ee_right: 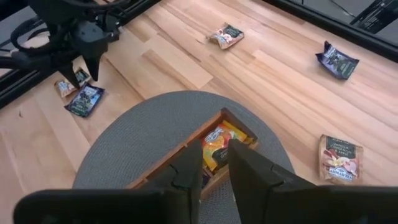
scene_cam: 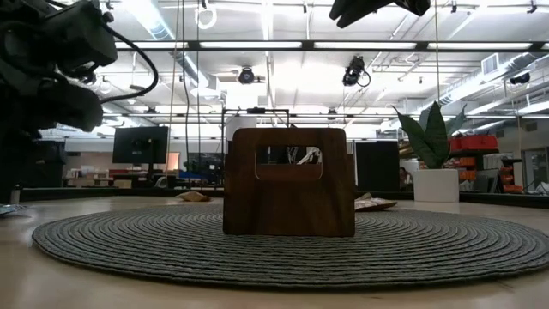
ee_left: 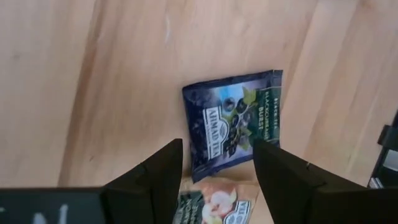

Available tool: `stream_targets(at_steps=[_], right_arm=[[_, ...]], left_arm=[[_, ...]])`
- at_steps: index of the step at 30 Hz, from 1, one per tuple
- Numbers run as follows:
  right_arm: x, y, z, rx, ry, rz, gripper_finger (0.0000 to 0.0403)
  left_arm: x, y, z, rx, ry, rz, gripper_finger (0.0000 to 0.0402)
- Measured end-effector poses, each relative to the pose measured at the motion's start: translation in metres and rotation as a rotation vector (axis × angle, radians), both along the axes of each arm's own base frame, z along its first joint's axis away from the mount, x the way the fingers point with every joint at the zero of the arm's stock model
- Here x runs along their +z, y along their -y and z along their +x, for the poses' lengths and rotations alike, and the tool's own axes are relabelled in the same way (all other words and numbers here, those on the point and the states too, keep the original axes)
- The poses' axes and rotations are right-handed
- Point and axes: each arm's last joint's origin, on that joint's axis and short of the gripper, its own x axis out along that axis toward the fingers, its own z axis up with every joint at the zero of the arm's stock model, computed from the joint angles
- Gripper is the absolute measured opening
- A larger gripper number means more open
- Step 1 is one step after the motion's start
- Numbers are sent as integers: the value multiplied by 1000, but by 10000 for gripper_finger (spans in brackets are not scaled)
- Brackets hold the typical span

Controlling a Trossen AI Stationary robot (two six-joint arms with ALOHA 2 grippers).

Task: Pick & Place Tea
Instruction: Put the purple tea bag into the middle section of the wooden organizer

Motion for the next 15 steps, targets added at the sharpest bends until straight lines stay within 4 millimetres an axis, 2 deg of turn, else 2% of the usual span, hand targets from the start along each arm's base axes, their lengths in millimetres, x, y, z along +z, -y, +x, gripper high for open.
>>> stream_targets(at_steps=[10, 15], right_arm=[[0, 0, 0, -6, -2, -5, 84], [0, 0, 0, -9, -2, -10, 84]], left_arm=[[-19, 5, 6, 15, -151, 20, 198], [-23, 5, 10, 32, -169, 27, 174]])
